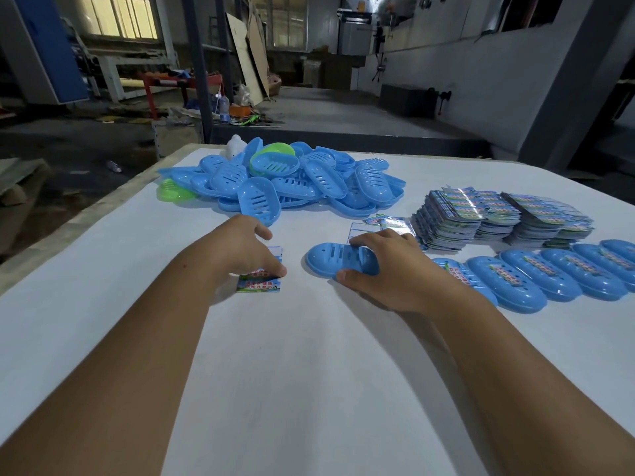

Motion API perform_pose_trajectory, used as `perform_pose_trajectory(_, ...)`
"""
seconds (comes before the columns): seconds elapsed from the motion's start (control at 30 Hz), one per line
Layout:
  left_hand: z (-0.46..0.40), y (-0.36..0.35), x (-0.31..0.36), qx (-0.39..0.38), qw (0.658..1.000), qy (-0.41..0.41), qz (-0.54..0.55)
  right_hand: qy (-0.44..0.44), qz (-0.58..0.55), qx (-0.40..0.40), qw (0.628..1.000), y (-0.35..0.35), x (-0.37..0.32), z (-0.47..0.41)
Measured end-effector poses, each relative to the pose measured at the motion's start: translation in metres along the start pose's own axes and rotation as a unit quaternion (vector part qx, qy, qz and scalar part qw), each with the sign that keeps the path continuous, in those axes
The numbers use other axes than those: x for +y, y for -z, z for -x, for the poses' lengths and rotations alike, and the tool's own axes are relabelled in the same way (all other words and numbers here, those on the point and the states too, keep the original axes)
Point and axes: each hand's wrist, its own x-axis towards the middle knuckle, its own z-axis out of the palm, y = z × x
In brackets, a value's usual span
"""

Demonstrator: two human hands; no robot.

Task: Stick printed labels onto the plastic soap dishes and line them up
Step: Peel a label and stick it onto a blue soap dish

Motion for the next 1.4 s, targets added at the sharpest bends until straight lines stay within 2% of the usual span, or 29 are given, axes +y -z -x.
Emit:
perform_pose_trajectory(0.17, -0.002, 0.003, 0.001, 0.003, 0.998, -0.010, -0.061, 0.002, 0.000, -0.006, 1.000, 0.002, -0.002, 0.001)
perform_pose_trajectory(0.43, 0.003, 0.000, 0.003, -0.002, 1.000, -0.013, -0.003, 0.009, -0.011, 0.006, 1.000, 0.001, -0.001, 0.002)
perform_pose_trajectory(0.53, 0.006, -0.001, 0.005, 0.020, 0.999, -0.036, 0.022, 0.014, -0.026, 0.023, 0.999, 0.002, -0.002, 0.002)
perform_pose_trajectory(0.6, 0.008, 0.000, 0.010, 0.036, 0.996, -0.072, 0.029, 0.025, -0.067, 0.060, 0.996, 0.003, -0.005, 0.001)
perform_pose_trajectory(0.7, 0.013, 0.001, 0.022, 0.012, 0.981, -0.118, 0.150, 0.044, -0.189, 0.125, 0.973, 0.004, -0.012, 0.001)
perform_pose_trajectory(0.77, 0.019, -0.003, 0.029, -0.017, 0.963, -0.146, 0.224, 0.037, -0.307, 0.104, 0.945, 0.003, -0.020, 0.001)
perform_pose_trajectory(0.83, 0.024, -0.008, 0.032, -0.047, 0.950, -0.178, 0.252, 0.031, -0.394, 0.066, 0.916, 0.002, -0.024, 0.000)
perform_pose_trajectory(0.97, 0.029, -0.019, 0.032, -0.083, 0.937, -0.196, 0.277, 0.032, -0.477, 0.041, 0.877, 0.000, -0.027, -0.003)
perform_pose_trajectory(1.13, 0.024, -0.017, 0.035, -0.027, 0.959, -0.172, 0.223, -0.001, -0.458, 0.091, 0.884, 0.001, -0.020, -0.008)
perform_pose_trajectory(1.4, 0.026, -0.015, 0.035, 0.018, 0.967, -0.175, 0.182, -0.024, -0.440, 0.093, 0.893, 0.000, -0.016, -0.012)
